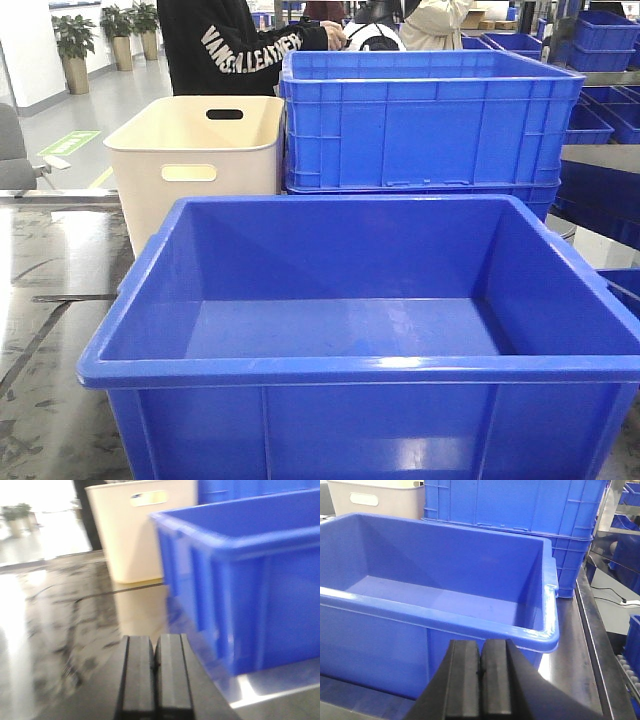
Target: Pick red and yellow blocks into blue bin
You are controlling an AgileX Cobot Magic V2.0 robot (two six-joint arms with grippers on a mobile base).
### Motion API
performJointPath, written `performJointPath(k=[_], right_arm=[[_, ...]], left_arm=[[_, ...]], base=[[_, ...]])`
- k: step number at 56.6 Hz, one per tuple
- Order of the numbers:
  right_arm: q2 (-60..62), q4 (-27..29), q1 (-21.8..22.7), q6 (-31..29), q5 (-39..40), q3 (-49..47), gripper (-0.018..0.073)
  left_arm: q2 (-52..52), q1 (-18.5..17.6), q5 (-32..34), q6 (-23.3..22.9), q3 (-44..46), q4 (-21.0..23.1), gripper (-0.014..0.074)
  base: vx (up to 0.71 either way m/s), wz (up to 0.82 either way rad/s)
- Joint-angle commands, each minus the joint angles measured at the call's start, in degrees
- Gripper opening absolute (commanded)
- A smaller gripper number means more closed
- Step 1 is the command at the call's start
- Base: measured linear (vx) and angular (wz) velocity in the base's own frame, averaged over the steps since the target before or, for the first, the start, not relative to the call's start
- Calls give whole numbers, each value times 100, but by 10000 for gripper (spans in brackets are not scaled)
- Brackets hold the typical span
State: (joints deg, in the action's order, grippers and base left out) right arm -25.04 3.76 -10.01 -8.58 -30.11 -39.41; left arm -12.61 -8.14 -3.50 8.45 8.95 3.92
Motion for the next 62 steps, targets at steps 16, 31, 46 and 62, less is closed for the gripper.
performJointPath(k=[16, 31, 46, 62], right_arm=[[-34, -34, 26, -6, 429, -170, -10], [-40, -34, 26, -6, 420, -170, -10], [-40, -34, 26, -6, 407, -170, -10], [-40, -34, 26, -6, 407, -170, -10]], left_arm=[[1384, 593, 260, -3, -954, 129, 2], [1365, 586, 246, -3, -954, 134, 2], [1365, 586, 246, -3, -954, 134, 2], [1365, 586, 246, -3, -954, 134, 2]], base=[[0, 0], [0, 0], [0, 0], [0, 0]])
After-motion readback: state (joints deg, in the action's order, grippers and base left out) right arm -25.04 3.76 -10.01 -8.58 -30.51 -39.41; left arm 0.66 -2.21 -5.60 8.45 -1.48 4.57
